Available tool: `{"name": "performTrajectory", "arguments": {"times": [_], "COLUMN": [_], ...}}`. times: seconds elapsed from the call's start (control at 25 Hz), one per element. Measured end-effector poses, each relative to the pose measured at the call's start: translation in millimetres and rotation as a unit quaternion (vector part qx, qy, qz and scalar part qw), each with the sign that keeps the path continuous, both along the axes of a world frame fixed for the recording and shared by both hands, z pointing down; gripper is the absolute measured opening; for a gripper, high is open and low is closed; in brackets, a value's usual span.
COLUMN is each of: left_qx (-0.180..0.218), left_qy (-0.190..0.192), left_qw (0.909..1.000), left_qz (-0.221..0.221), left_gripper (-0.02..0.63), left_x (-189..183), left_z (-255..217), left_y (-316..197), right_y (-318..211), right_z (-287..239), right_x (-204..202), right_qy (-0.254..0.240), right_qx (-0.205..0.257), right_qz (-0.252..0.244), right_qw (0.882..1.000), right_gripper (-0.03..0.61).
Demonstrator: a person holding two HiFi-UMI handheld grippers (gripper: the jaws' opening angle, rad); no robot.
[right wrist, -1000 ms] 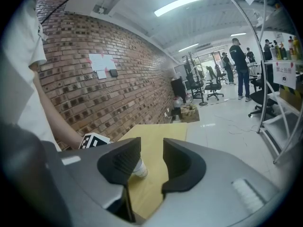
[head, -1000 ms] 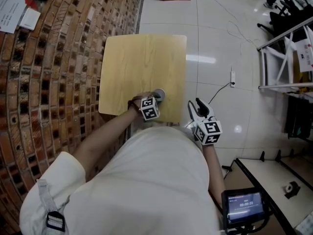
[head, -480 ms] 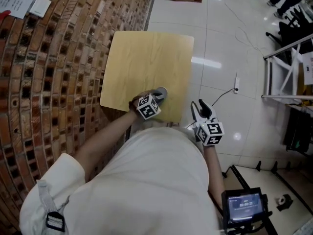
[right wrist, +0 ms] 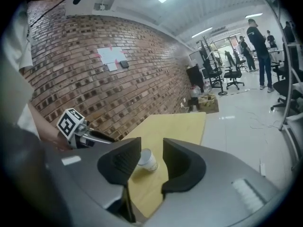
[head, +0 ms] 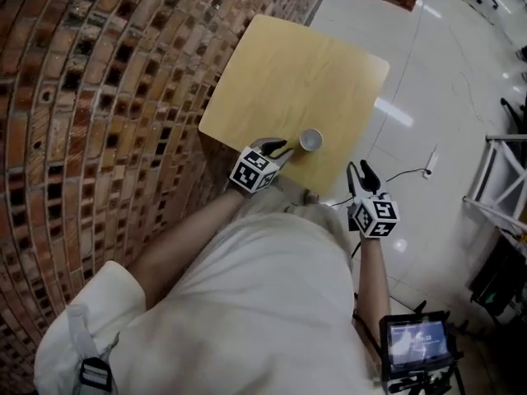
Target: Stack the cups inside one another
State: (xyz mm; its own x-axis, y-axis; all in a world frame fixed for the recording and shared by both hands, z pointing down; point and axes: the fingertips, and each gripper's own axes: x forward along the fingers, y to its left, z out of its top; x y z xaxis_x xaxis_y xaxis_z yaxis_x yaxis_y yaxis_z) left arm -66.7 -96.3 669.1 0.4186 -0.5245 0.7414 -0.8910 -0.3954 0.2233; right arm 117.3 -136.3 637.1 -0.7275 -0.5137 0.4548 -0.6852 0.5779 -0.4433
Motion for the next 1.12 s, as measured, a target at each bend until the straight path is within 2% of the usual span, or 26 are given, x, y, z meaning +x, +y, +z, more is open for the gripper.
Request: {"name": "performTrajectory", "arguments": {"times": [0.24, 0.44, 0.56, 0.8, 1.12], "left_qx": [0.018, 0.052, 0.074, 0.126, 0.164], "left_qy": [0.02, 0.026, 0.031, 0.019, 0.057], "left_qw": [0.9979, 0.9941, 0.9933, 0.9906, 0.9837], "left_qz": [-0.06, -0.091, -0.082, -0.05, -0.045], "left_gripper": [0.123, 0.123, 0.123, 0.123, 0.123], "left_x": [-25.4, -44.9, -50.0, -78.7, -108.4], "left_z": [-21.2, -41.9, -56.1, -90.0, -118.1], "left_y": [20.3, 19.1, 9.5, 3.4, 18.5], "right_y": [-18.7, -30.0, -34.2, -17.2, 9.9], "right_z": [2.1, -22.6, -40.9, -71.5, -96.8], "right_x": [-44.3, -68.5, -73.5, -95.3, -113.4], "right_qy": [0.01, 0.01, 0.015, 0.017, 0.024], "right_qx": [0.017, 0.042, 0.055, 0.074, 0.093], "right_qz": [-0.057, -0.062, -0.052, -0.03, 0.009], "right_qw": [0.998, 0.997, 0.997, 0.997, 0.995], "right_gripper": [0.138, 0.138, 0.138, 0.138, 0.138]}}
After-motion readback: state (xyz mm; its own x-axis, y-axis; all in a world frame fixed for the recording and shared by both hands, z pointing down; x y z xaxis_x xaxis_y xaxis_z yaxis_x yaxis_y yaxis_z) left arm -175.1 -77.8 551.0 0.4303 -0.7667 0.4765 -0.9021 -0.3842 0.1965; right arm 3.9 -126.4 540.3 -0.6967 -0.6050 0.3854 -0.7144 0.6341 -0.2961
